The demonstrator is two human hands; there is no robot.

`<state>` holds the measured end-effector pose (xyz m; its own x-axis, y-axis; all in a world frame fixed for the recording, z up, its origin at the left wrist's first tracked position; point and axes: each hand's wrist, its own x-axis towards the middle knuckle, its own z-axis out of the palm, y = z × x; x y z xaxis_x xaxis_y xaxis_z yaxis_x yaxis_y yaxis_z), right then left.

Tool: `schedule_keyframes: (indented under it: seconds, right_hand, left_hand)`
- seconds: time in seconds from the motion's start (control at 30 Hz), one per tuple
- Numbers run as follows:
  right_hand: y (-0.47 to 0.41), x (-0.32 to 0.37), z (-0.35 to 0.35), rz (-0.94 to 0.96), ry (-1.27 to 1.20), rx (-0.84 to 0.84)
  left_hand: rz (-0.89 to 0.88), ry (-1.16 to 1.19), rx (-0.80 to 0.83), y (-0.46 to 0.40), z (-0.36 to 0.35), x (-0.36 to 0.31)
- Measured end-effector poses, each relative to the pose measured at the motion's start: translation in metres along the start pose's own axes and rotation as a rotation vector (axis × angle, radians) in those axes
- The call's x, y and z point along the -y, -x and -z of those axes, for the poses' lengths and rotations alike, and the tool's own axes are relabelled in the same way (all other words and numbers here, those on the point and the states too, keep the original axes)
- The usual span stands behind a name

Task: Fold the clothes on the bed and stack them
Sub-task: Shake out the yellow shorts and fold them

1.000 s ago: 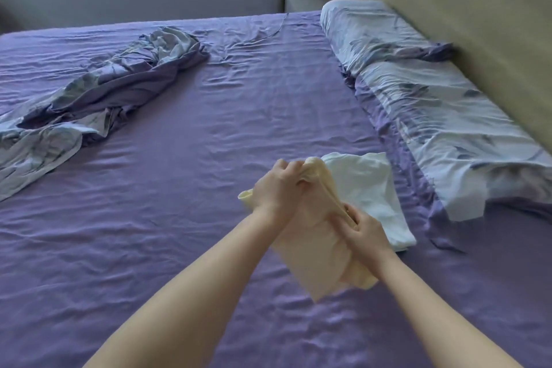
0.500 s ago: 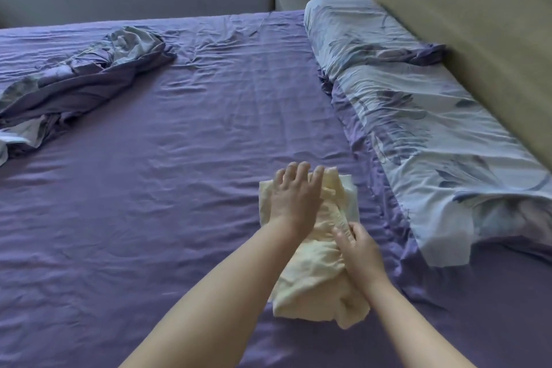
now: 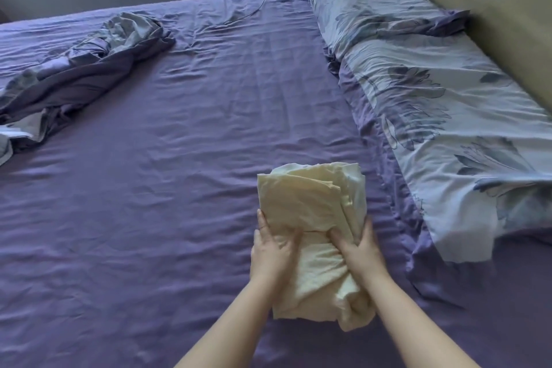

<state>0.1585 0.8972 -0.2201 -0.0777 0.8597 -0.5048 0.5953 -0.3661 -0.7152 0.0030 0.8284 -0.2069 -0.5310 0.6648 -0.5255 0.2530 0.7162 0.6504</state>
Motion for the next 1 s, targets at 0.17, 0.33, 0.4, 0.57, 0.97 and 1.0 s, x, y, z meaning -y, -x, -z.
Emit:
schedule_keyframes:
  seconds: [0.17,0.33,0.4,0.57,0.97,1.0]
  right_hand:
    - [-0.008,-0.003,0.003,0.018,0.126,0.041]
    - [-0.002,-0.001,0.011,0.014,0.066,0.079]
    - [0.002,-0.001,0.009,0.020,0.076,0.051]
    - [0.017,0.001,0.007,0.068,0.031,-0.001]
    - [0.097,-0.028,0.021,-0.040,-0.063,-0.031]
    - [0.104,-0.029,0.023,-0.039,-0.071,-0.039]
  left_hand:
    - [0.002,0.034,0.004,-0.005,-0.003,0.002]
    - [0.033,0.162,0.039,-0.005,0.002,0.000]
    - [0.028,0.199,0.050,-0.005,0.002,0.001]
    - [-0.013,0.350,0.111,0.002,0.002,0.003]
    - [-0.139,0.313,0.267,0.068,0.008,0.030]
    - [-0.156,0.319,0.272,0.074,0.009,0.031]
